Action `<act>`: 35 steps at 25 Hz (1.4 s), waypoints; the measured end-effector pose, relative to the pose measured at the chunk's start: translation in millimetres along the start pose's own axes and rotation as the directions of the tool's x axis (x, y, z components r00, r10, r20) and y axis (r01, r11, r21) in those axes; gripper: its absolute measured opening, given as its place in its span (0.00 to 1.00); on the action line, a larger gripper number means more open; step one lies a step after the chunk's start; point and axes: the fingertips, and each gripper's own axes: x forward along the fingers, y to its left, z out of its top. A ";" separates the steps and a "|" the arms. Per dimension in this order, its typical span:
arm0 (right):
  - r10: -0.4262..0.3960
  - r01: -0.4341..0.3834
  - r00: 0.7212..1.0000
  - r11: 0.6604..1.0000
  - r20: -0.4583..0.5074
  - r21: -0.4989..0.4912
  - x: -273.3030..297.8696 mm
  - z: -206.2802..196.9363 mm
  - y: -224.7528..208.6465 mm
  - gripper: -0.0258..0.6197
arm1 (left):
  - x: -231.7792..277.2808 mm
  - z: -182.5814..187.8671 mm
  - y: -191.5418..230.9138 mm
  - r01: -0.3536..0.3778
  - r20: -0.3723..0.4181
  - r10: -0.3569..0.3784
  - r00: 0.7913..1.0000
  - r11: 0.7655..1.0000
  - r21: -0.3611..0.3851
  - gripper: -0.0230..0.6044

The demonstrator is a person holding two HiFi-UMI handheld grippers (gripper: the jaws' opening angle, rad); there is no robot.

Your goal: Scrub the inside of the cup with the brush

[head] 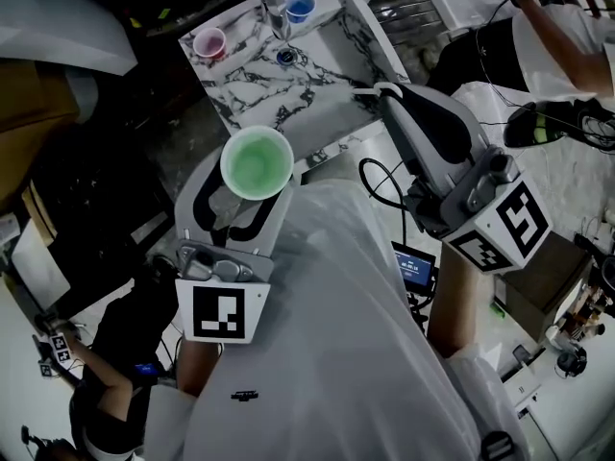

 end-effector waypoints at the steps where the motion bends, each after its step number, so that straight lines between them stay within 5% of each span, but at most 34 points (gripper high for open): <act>1: -0.014 0.014 1.000 1.000 -0.021 -0.001 0.8 -8.7 -3.2 0.08 | 0.8 1.5 -0.6 0.003 0.007 -0.003 1.000 1.000 0.000 0.51; 5: -0.004 0.004 0.995 1.000 -0.096 -0.001 6.0 -40.7 -2.4 0.08 | 5.1 -0.3 -3.5 0.017 -0.005 -0.017 1.000 1.000 0.007 0.51; 11: 0.003 -0.010 0.985 0.999 -0.173 -0.040 13.3 -65.9 6.7 0.08 | 15.8 -4.3 -4.6 0.003 -0.011 -0.004 1.000 0.995 -0.097 0.51; 35: 0.048 -0.057 0.980 0.997 -0.193 -0.042 12.5 -67.6 11.5 0.08 | 22.7 -10.5 -7.5 0.021 -0.033 -0.025 0.999 0.994 -0.104 0.51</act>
